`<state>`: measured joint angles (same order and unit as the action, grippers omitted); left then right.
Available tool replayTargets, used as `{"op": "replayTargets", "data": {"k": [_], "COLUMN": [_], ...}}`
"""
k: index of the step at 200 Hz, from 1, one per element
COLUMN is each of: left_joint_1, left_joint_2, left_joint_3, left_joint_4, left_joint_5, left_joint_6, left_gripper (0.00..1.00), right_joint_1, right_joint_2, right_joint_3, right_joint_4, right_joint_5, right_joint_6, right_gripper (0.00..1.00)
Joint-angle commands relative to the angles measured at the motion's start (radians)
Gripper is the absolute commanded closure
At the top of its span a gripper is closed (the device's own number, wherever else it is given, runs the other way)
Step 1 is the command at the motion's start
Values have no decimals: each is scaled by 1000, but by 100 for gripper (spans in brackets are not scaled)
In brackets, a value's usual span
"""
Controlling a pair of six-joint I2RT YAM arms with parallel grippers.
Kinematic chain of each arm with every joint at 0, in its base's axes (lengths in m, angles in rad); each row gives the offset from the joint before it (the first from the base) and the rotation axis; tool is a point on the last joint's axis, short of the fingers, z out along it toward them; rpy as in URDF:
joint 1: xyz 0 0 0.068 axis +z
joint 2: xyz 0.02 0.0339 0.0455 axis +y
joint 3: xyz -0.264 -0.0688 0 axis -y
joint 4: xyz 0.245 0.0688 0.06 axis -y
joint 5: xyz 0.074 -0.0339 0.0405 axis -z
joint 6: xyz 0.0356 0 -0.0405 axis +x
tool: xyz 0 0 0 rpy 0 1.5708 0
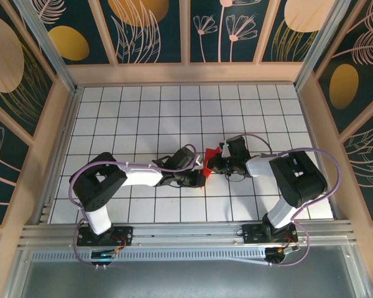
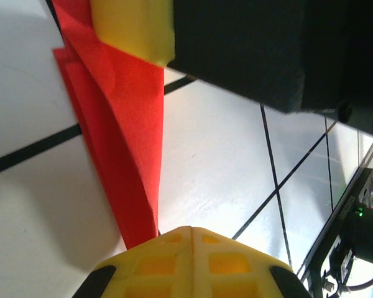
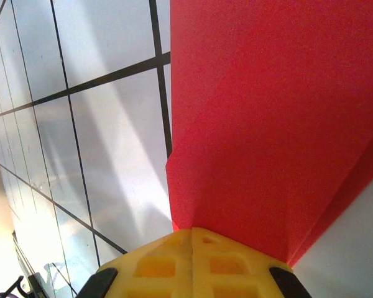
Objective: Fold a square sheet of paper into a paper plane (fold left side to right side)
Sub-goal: Fold the wing for the fifth time at the center of the table.
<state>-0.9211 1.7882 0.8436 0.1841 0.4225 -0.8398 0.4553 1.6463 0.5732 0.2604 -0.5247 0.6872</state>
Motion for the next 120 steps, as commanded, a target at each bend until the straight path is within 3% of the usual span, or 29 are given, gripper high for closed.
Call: {"op": "replayTargets", "data": {"k": [1, 120], "left_joint_1": [5, 5], "left_joint_2": [1, 48], "left_joint_3": [-14, 6], "left_joint_4": [51, 42], "left_joint_5": [39, 34], "left_joint_6": [-35, -16], "left_gripper": [100, 100], "right_joint_1": [7, 18], "right_joint_2": [53, 74], "right_joint_3": [-39, -46], "right_joint_4": [-85, -100], "right_joint_5": [42, 60], "right_joint_6": [-10, -22], "right_gripper": [100, 100]}}
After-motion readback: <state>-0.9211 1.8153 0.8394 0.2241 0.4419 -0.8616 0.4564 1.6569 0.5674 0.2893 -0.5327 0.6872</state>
